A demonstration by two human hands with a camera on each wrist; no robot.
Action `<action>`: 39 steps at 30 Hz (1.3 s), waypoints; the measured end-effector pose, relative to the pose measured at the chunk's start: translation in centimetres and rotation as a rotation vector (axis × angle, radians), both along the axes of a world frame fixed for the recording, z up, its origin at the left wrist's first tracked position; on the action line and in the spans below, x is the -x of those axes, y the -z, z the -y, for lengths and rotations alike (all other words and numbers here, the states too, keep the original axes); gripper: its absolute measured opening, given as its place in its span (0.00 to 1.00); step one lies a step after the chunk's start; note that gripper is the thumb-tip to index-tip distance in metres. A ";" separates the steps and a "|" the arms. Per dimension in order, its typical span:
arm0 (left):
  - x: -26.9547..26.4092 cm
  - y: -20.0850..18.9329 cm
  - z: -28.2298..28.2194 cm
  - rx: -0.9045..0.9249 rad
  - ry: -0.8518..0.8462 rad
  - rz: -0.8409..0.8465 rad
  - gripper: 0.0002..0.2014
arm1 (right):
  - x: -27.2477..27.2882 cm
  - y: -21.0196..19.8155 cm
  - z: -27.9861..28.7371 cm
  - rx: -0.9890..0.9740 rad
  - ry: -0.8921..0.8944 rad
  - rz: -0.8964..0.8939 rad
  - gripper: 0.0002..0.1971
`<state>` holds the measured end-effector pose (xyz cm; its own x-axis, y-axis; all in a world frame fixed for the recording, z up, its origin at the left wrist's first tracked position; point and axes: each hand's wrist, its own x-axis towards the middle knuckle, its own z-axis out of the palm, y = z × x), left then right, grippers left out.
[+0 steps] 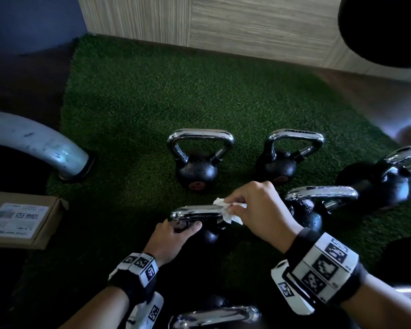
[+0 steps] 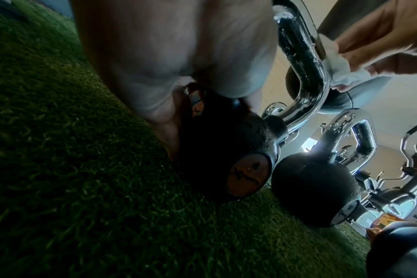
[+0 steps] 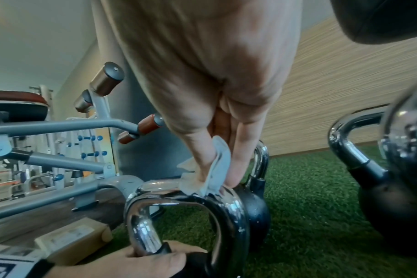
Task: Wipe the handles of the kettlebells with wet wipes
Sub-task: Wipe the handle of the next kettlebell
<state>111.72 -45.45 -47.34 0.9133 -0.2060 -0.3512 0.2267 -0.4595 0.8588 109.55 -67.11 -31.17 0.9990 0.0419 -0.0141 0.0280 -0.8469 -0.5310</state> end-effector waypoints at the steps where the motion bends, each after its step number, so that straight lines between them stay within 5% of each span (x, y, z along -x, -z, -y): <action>1: 0.0 0.1 0.0 -0.005 -0.001 -0.001 0.14 | -0.1 0.0 0.4 0.005 0.010 -0.020 0.07; 6: 0.1 0.2 -0.5 0.046 -0.011 -0.028 0.21 | 0.0 0.4 1.5 0.029 -0.004 -0.100 0.07; 10: 0.2 -0.7 -0.5 0.102 0.006 -0.036 0.11 | 0.0 1.2 1.6 -0.007 0.005 -0.099 0.08; 18: 0.6 -1.4 -0.4 0.091 0.015 0.047 0.09 | -1.5 3.3 2.2 -0.032 0.026 -0.213 0.07; 27: 0.9 -2.2 -0.2 0.049 0.026 0.005 0.12 | -1.8 7.2 2.5 -0.140 0.061 -0.359 0.21; 32: 0.5 -2.8 -0.7 -0.045 0.130 -0.060 0.09 | -2.3 4.7 3.7 0.097 0.009 -0.388 0.16; 35: -0.1 -3.3 -3.6 -0.161 0.353 -0.096 0.20 | -1.9 1.5 4.8 0.142 0.015 -0.389 0.09; 37: -0.3 -3.7 -5.8 -0.161 0.246 -0.073 0.21 | -1.6 -0.4 5.1 0.093 0.026 -0.321 0.10; 39: -0.1 -5.6 -7.2 -0.076 -0.040 0.012 0.16 | -1.2 -1.6 4.8 -0.041 0.042 -0.231 0.11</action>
<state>111.82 -38.29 -41.73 0.9247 -0.1423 -0.3530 0.2357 -0.5141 0.8247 110.70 -71.90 -29.58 0.9703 0.0057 -0.2420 -0.1332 -0.8224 -0.5531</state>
